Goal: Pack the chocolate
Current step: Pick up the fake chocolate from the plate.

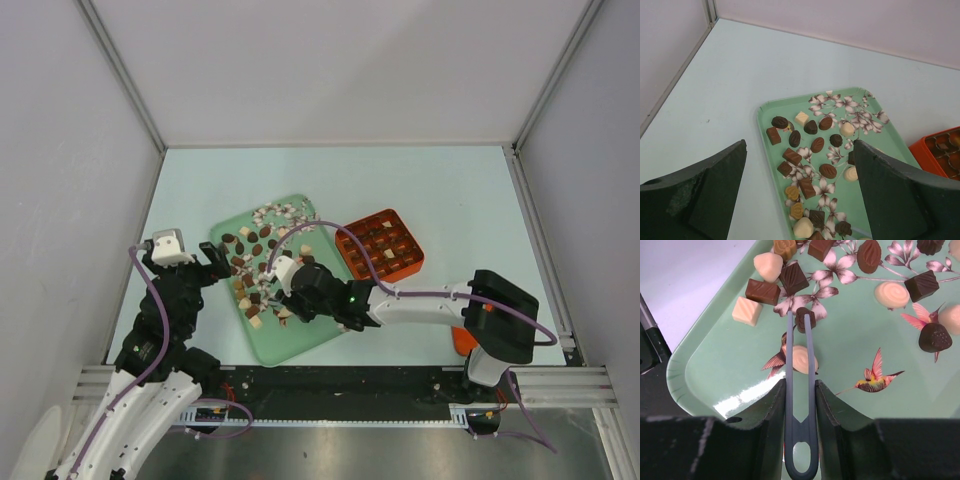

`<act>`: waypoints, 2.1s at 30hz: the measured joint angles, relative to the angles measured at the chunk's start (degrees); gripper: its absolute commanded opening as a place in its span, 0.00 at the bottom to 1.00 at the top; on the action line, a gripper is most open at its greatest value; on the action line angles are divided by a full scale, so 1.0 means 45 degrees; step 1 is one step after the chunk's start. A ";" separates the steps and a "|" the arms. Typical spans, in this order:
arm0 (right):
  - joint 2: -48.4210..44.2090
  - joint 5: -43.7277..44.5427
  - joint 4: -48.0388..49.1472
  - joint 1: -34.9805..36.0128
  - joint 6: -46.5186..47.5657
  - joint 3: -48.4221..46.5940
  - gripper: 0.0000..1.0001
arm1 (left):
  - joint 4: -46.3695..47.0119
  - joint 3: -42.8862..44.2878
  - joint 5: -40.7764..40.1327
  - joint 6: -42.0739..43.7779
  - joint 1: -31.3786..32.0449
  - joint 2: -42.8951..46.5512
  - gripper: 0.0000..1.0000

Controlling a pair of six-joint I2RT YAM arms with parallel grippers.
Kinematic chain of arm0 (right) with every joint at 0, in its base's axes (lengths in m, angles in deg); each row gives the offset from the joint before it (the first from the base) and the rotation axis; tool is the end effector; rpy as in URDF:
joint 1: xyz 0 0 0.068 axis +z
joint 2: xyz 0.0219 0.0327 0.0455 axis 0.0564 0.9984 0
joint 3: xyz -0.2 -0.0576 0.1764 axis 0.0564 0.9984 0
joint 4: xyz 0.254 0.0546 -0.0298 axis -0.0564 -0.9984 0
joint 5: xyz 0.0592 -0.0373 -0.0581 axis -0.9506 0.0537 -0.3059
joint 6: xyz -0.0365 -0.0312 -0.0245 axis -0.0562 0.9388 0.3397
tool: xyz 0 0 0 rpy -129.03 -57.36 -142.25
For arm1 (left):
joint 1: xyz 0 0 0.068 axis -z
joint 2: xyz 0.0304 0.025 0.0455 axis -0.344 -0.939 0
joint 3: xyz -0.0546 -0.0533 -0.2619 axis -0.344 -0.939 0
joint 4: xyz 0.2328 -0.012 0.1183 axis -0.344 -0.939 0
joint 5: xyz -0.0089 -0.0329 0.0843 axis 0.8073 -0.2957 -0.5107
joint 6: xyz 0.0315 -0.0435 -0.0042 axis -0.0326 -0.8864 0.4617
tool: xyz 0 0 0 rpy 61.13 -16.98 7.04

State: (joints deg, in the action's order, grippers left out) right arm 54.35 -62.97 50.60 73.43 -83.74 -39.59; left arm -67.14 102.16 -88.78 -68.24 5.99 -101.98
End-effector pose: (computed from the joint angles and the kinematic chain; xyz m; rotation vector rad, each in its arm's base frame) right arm 0.1294 0.3484 0.2184 -1.2298 1.8982 0.5688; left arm 0.0947 -0.0259 0.3052 -0.2236 1.6706 -0.0587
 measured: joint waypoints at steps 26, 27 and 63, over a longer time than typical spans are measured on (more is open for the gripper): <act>0.0797 0.0204 -0.0039 -0.0058 0.0622 -0.0418 0.37 | 0.0000 0.0000 0.0000 0.0000 0.0000 0.0000 0.92; 0.0821 0.0204 -0.0039 -0.0063 0.0631 -0.0418 0.37 | 0.0000 0.0000 0.0000 0.0000 0.0000 0.0000 0.92; -0.1302 0.1870 -0.2482 -0.0500 0.0316 -0.0617 0.09 | 0.0005 0.0000 0.0000 0.0000 0.0000 0.0005 0.92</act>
State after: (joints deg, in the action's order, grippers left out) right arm 48.49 -54.55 39.43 71.18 -82.31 -42.36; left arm -67.12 102.16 -88.78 -68.24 5.99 -101.95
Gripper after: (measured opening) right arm 0.279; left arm 0.920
